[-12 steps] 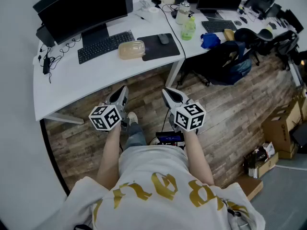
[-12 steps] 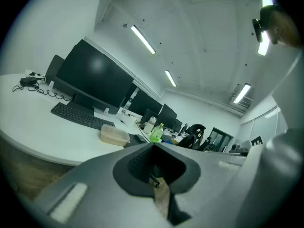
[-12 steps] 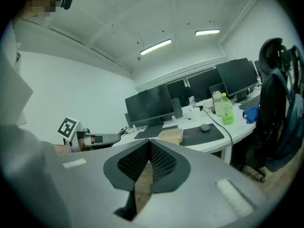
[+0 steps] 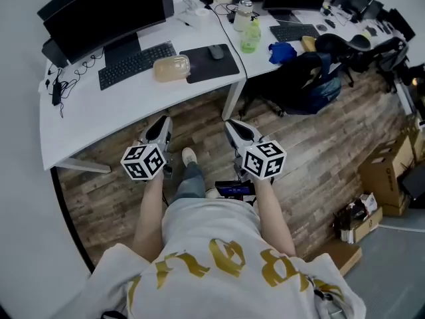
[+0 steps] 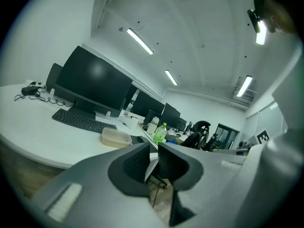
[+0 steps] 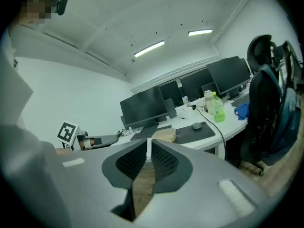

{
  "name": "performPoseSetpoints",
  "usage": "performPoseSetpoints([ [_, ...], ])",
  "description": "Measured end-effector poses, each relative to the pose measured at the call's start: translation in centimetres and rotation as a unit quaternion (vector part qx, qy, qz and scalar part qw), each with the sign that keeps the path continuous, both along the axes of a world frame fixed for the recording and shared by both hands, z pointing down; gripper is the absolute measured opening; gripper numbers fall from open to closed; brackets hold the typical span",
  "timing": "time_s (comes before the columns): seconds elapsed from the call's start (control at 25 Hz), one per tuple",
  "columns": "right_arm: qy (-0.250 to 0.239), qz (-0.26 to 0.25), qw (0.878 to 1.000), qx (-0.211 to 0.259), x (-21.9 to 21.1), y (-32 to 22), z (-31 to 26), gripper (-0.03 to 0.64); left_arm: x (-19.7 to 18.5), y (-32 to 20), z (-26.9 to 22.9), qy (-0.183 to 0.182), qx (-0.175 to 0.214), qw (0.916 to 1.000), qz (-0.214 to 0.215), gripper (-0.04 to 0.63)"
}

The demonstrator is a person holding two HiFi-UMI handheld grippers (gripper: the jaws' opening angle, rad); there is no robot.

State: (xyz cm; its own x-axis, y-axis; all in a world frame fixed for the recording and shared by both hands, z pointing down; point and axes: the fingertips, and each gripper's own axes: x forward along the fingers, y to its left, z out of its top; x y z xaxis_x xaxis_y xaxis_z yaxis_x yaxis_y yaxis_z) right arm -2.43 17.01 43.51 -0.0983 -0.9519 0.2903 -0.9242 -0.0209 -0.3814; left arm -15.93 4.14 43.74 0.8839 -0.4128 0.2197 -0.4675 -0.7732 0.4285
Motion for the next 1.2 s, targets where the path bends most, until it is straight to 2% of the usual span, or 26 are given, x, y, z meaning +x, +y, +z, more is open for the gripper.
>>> performPoseSetpoints([
  [0.08, -0.016, -0.005, 1.0, 0.0, 0.4, -0.6, 0.3, 0.149, 0.2, -0.6, 0.4, -0.003, -0.003, 0.9999, -0.009, 0.077],
  [0.12, -0.022, -0.011, 1.0, -0.001, 0.6, -1.0, 0.5, 0.167, 0.3, -1.0, 0.6, -0.003, -0.007, 0.9999, -0.013, 0.092],
  [0.2, -0.027, -0.02, 0.999, -0.004, 0.9, -1.9, 0.9, 0.119, 0.5, -2.0, 1.1, -0.002, -0.013, 0.9997, -0.021, 0.095],
  [0.28, -0.025, -0.028, 0.999, -0.006, 1.4, -3.2, 1.3, 0.109, 0.8, -3.4, 1.7, -0.001, -0.015, 0.9994, -0.031, 0.097],
  [0.56, -0.037, -0.054, 0.998, -0.013, 4.8, -10.1, 3.3, 0.104, 2.5, -10.6, 5.1, -0.016, -0.03, 0.9968, -0.072, 0.109],
  [0.72, -0.052, -0.067, 0.995, -0.043, 7.3, -15.9, 5.4, 0.126, 3.1, -14.7, 8.5, -0.029, -0.068, 0.9918, -0.105, 0.109],
  [0.88, -0.06, -0.081, 0.993, -0.068, 9.2, -22.2, 7.1, 0.132, 4.0, -18.7, 11.1, -0.045, -0.088, 0.986, -0.134, 0.109],
  [1.2, -0.055, -0.093, 0.987, -0.118, 11.4, -31.2, 11.4, 0.143, 5.2, -24.0, 14.2, -0.053, -0.13, 0.9777, -0.157, 0.109],
])
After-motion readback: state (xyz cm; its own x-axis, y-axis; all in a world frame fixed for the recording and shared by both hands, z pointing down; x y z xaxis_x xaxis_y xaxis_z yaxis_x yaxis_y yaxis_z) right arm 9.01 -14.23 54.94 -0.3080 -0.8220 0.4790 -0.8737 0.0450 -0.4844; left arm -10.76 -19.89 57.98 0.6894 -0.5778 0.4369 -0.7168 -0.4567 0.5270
